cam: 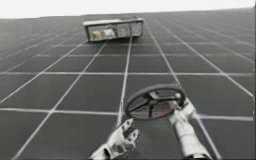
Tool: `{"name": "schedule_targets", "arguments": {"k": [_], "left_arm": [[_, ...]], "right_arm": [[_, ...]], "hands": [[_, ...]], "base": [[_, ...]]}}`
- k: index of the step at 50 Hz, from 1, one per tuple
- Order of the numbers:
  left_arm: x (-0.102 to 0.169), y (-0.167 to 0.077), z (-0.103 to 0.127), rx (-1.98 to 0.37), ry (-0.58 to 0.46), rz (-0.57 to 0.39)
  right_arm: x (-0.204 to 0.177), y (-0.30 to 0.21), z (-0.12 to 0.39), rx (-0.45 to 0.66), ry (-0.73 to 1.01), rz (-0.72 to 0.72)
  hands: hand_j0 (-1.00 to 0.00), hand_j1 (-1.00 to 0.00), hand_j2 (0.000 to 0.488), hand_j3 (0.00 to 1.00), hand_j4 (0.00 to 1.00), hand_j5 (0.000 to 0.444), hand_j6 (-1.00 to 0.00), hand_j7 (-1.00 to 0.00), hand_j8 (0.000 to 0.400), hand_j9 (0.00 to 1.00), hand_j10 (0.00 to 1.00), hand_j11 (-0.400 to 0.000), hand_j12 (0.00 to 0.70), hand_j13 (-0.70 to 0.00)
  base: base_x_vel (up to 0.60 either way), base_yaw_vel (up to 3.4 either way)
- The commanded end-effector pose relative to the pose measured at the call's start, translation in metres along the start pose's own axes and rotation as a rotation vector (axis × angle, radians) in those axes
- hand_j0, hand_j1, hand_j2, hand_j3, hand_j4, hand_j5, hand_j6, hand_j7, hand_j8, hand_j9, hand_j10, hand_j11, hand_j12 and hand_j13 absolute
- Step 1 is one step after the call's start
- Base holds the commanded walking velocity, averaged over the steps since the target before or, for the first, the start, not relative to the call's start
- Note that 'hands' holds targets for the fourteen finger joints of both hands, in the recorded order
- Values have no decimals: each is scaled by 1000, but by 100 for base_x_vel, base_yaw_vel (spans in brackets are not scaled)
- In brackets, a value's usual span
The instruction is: Pick up and drop off the object
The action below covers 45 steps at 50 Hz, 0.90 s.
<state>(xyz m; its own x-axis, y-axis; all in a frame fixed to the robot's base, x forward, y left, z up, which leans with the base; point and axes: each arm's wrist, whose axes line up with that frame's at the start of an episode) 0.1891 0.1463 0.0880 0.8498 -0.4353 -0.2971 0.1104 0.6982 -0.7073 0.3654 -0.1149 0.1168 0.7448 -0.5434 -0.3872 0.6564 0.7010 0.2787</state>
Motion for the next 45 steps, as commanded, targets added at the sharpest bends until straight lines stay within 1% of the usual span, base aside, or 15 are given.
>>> {"name": "schedule_targets", "arguments": {"k": [1,22,45], "left_arm": [[0,-4,2,15,-8,-6],[0,-4,2,15,-8,-6],[0,-4,2,15,-8,-6]], "right_arm": [[-1,2,8,32,-16,16],[-1,2,8,32,-16,16],[-1,2,8,32,-16,16]], "hands": [[0,0,0,1000,1000,0,0,0,0,1000,1000,-400,0,-700],[0,0,0,1000,1000,0,0,0,0,1000,1000,-400,0,-700],[0,0,0,1000,1000,0,0,0,0,1000,1000,-400,0,-700]], "base": [[34,86],[44,46],[59,6]]}}
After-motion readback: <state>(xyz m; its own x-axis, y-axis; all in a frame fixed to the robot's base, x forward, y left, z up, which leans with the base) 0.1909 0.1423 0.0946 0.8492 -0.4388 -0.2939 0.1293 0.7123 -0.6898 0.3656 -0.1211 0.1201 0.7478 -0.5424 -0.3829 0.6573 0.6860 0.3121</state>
